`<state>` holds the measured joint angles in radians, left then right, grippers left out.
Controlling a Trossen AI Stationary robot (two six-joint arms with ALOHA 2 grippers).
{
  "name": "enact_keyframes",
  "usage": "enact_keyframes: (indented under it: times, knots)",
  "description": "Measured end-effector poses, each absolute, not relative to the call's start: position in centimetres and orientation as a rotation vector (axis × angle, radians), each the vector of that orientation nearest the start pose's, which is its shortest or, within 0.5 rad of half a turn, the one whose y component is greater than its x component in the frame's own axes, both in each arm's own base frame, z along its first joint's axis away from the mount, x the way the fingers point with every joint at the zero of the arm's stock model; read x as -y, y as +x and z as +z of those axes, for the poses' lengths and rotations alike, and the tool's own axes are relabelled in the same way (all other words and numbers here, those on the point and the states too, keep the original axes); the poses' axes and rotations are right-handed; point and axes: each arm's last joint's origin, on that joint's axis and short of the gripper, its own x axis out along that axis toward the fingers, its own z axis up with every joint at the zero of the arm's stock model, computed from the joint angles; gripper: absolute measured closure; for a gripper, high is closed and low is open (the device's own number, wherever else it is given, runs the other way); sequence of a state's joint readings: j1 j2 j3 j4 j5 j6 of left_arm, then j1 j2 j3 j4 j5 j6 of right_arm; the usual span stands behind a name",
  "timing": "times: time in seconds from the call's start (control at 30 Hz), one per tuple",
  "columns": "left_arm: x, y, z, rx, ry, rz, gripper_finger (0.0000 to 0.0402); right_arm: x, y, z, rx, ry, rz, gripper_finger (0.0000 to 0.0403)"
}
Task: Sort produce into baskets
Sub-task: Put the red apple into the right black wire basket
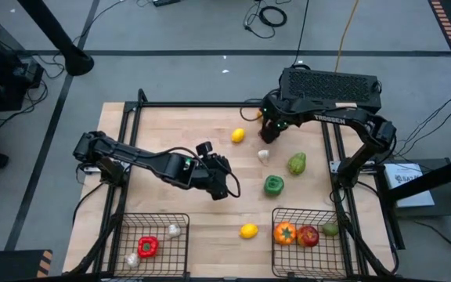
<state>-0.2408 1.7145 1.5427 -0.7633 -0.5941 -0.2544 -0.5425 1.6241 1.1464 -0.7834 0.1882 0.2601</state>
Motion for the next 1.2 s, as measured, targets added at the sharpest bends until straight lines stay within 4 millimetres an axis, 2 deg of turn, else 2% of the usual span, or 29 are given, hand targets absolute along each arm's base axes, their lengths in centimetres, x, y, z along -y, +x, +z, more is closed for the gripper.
enact_keyframes:
  times: [0.2,0.33,0.43,0.6,0.77,0.9,1.07,1.2]
  knots:
    - [7.9,35.7,31.5,-0.786,0.152,0.406,0.0236,14.4,28.2,22.2,-1.046,0.465,-0.881,0.0403]
    - [8.5,35.5,31.5,-0.789,0.176,0.383,0.0236,13.7,28.2,22.3,-0.946,0.542,-1.107,0.0393]
    - [8.9,35.4,31.5,-0.788,0.181,0.373,0.0236,13.6,28.2,22.1,-0.913,0.583,-1.165,0.0383]
    - [9.1,35.4,31.5,-0.787,0.184,0.368,0.0236,13.9,29.2,20.6,-0.881,0.679,-1.199,0.0384]
    - [9.1,35.3,31.5,-0.790,0.184,0.364,0.0236,14.2,30.1,18.3,-0.892,0.704,-1.243,0.0390]
    - [9.5,35.3,31.5,-0.794,0.189,0.345,0.0236,14.2,30.6,17.5,-0.887,0.696,-1.255,0.0392]
    - [10.1,35.1,31.4,-0.797,0.212,0.318,0.0236,13.5,31.0,18.0,-0.849,0.679,-1.236,0.0392]
    - [10.6,35.0,31.4,-0.797,0.225,0.302,0.0236,13.1,30.3,19.3,-0.800,0.618,-1.322,0.0392]
